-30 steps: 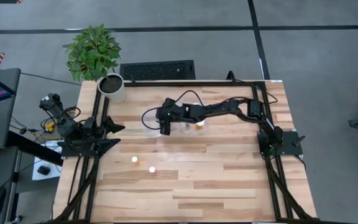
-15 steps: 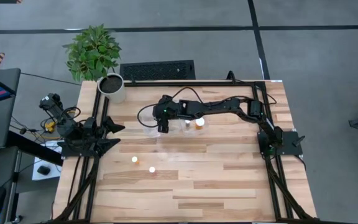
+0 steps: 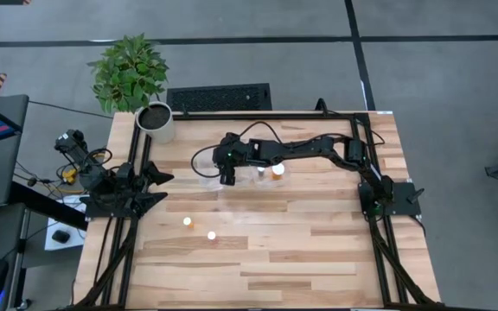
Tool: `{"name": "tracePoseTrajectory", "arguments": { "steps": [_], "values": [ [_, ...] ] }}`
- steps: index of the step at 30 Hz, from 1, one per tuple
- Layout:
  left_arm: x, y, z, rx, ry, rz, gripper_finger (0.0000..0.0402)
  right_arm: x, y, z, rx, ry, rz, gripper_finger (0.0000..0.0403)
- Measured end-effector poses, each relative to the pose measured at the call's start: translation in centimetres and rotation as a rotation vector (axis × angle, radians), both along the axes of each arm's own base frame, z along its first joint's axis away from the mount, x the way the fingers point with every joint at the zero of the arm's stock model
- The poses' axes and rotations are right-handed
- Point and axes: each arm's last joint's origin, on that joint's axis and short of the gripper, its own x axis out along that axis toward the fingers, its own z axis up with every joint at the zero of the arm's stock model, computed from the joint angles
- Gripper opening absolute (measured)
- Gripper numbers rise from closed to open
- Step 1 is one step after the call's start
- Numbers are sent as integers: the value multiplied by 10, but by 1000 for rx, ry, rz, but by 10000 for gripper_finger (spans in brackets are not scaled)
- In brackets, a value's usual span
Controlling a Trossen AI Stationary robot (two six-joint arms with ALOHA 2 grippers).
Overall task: Pick and place medicine bottles into bin by pill shape (circle, oval)
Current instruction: Put the pink tablet bottle into the left transparent bin
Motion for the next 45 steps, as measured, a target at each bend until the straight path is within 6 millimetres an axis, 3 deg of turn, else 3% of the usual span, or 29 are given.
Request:
{"name": "tracePoseTrajectory", "arguments": {
  "steps": [17,29,37,45],
  "values": [
    [0,0,0,0,0,0,322,1,7,1,-2,-2,21,240],
    [0,0,0,-16,-1,-5,322,-12,18,48,-14,-62,40,240],
    [0,0,0,-12,-2,-10,322,-23,52,83,-18,-108,110,240],
    [0,0,0,-5,-3,-13,322,-22,101,87,-13,-125,213,240]
  ]
}}
